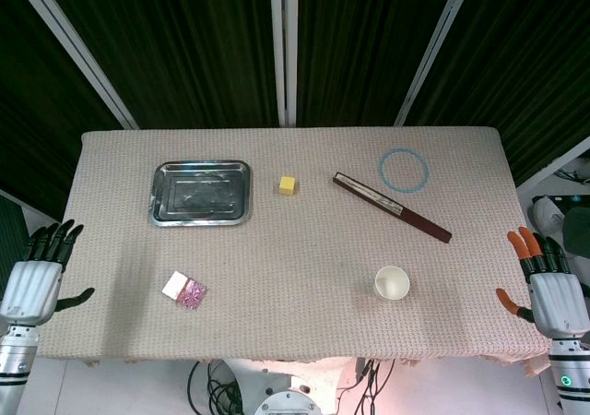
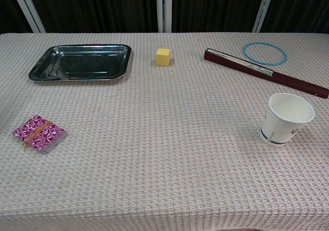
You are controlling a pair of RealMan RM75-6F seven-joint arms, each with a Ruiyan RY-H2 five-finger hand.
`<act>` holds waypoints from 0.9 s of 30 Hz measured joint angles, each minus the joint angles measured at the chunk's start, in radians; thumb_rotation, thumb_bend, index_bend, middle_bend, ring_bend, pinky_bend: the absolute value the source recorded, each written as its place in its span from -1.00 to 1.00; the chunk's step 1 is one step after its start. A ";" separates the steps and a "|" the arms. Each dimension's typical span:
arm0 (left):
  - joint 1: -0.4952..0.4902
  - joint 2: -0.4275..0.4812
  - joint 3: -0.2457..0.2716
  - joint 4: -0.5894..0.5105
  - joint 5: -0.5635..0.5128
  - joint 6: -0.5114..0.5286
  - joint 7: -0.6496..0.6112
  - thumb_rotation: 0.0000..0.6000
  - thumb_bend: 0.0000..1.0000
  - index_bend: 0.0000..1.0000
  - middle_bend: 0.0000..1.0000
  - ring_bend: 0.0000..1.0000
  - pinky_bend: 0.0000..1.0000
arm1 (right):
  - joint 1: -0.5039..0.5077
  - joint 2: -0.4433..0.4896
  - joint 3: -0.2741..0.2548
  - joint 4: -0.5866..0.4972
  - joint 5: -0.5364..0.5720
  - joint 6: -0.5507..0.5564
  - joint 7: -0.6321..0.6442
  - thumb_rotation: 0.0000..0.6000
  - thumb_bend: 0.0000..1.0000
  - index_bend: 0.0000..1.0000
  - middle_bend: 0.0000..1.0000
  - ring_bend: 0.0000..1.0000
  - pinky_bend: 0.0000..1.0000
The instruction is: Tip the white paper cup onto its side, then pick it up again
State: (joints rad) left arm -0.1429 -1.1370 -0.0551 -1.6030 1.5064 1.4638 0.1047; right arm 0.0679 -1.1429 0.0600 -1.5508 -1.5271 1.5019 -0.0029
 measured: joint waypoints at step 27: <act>0.004 0.003 -0.002 -0.011 -0.028 -0.011 0.014 1.00 -0.83 -0.89 -0.95 -1.00 -0.86 | 0.126 0.141 -0.050 -0.194 -0.131 -0.210 -0.178 1.00 -0.65 -1.00 -1.00 -1.00 -1.00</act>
State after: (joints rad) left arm -0.1391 -1.1339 -0.0572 -1.6142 1.4785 1.4531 0.1187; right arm 0.1938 -1.0022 0.0104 -1.7448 -1.6578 1.2923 -0.1804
